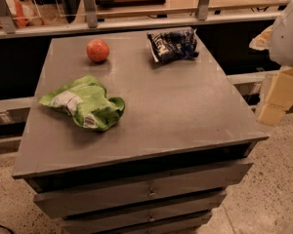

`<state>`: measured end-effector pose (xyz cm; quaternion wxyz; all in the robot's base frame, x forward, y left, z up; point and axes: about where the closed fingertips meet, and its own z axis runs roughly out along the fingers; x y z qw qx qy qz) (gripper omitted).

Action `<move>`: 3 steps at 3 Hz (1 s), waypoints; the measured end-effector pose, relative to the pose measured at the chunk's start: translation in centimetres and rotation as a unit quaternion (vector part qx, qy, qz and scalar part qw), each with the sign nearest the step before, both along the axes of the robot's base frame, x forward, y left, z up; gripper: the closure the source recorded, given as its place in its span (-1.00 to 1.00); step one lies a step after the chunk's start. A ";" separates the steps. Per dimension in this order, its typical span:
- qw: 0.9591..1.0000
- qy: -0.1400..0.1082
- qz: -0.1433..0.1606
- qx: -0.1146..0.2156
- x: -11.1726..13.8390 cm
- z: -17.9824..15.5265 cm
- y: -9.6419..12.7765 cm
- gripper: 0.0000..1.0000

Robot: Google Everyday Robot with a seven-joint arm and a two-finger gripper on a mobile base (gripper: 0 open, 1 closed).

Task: Move blue chip bag near green rice chip bag

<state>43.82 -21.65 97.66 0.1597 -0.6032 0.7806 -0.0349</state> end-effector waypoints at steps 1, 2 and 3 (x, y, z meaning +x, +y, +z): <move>1.000 0.000 0.000 0.000 0.0 0.0 0.0 -1.00; 0.998 -0.037 -0.004 0.045 1.5 0.5 -0.5 -1.00; 0.983 -0.121 -0.016 0.138 5.8 1.5 -4.0 -1.00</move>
Offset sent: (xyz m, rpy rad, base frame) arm 0.0927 -0.0589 0.0623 0.6499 -0.5064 -0.0556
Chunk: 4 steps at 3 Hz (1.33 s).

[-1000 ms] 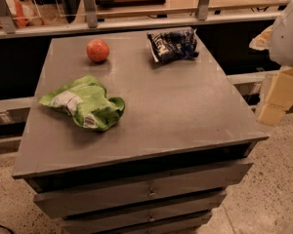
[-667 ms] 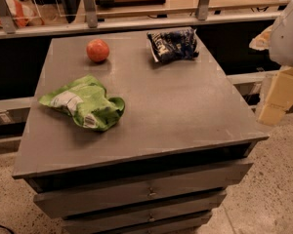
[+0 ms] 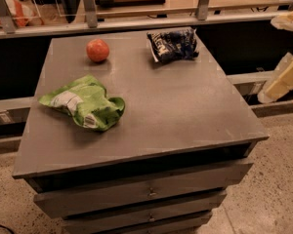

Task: Move blue chip bag near green rice chip bag

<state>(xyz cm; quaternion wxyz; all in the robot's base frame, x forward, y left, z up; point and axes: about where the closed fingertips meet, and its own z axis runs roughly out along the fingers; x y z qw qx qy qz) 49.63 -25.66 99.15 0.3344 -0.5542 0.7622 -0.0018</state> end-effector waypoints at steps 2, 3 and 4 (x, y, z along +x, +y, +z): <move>0.978 -0.092 -0.066 0.177 7.7 1.6 -3.4 -1.00; 0.967 -0.081 -0.109 0.215 10.1 0.4 -4.7 -1.00; 0.966 -0.055 -0.130 0.216 12.6 -1.0 -5.1 -1.00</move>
Offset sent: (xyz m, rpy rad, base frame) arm 0.1134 -0.0700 0.0180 0.5707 -0.2246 -0.2947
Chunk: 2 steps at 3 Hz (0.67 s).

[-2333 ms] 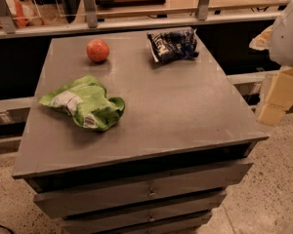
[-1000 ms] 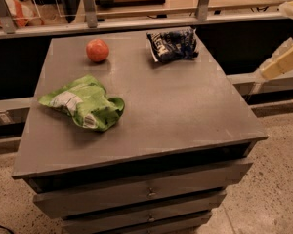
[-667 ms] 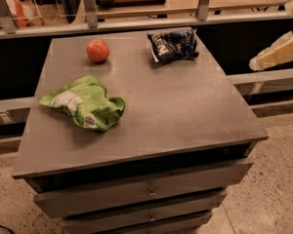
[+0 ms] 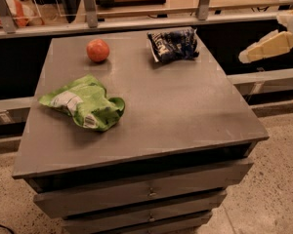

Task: Move blue chip bag near green rice chip bag

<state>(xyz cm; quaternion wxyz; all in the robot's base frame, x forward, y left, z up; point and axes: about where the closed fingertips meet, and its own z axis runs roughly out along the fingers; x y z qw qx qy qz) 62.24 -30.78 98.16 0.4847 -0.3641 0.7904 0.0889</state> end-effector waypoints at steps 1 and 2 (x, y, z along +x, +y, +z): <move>1.000 0.003 -0.002 0.001 0.3 0.0 0.1 -1.00; 1.000 -0.016 -0.010 -0.001 1.0 -0.2 0.4 -1.00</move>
Offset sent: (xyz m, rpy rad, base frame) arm 0.0214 0.0048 -0.0016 -0.0136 -0.1105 -0.0609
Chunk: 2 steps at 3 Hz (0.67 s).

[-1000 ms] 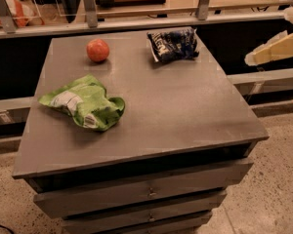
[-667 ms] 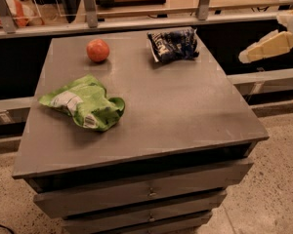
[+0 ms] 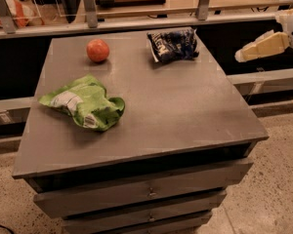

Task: Move blue chip bag near green rice chip bag

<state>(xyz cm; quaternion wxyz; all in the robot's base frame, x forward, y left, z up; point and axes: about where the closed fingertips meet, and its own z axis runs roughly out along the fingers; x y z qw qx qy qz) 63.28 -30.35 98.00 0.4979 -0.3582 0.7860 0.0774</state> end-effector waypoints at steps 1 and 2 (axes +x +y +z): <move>0.999 -0.041 -0.015 -0.031 1.7 -0.7 1.3 -1.00; 0.997 -0.065 -0.038 -0.012 4.7 -0.8 2.0 -1.00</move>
Offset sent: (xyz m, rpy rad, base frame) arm 0.0815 0.0214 -0.0005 0.0339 -0.1908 -0.1439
